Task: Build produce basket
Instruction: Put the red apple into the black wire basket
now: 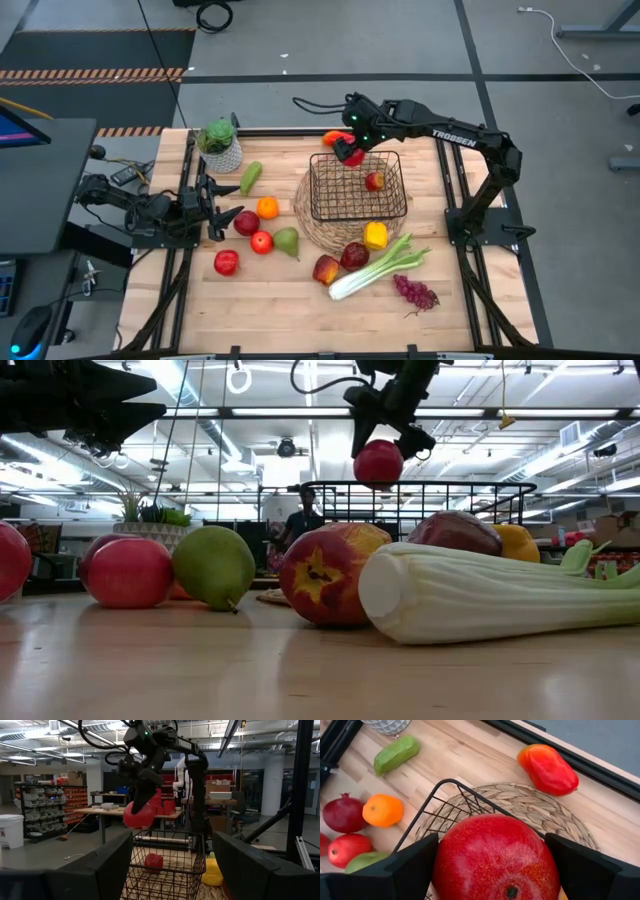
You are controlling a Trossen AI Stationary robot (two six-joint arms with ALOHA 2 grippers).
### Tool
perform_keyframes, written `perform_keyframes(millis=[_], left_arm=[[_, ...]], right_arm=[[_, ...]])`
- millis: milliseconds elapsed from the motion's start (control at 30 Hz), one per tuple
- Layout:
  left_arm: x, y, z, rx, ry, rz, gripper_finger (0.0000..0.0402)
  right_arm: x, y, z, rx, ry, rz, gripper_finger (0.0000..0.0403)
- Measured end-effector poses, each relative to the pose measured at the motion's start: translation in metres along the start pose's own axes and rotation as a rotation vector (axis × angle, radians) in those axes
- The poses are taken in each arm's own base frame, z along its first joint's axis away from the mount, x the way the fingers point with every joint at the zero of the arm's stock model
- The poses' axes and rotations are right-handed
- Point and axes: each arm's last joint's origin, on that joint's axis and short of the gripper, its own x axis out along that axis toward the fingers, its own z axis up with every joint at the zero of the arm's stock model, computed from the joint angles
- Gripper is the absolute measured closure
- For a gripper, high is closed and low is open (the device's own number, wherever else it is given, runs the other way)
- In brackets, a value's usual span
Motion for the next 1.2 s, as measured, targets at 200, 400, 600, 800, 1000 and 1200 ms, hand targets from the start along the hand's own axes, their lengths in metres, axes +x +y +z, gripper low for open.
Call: perform_keyframes(millis=[200,400,600,800,1000,1200], left_arm=[[0.0,0.0,0.0,0.0,0.0,0.0,0.012],[0.0,0.0,0.0,0.0,0.0,0.0,0.012],[0.0,0.0,0.0,0.0,0.0,0.0,0.012],[0.0,0.0,0.0,0.0,0.0,0.0,0.012],[0.0,0.0,0.0,0.0,0.0,0.0,0.012],[0.0,0.0,0.0,0.0,0.0,0.0,0.012]], right_arm=[[0.0,0.002,0.002,0.02,-0.021,0.015,0.0041],[0.0,0.003,0.0,-0.047,0.033,0.071,0.004],[0.0,0.002,-0.005,-0.077,0.091,0.087,0.004],[-0.001,0.001,-0.01,-0.217,0.131,0.071,0.004],[-0.002,0.003,-0.02,-0.433,0.191,0.066,0.004],[-0.003,0.006,-0.027,-0.614,0.233,0.075,0.004]])
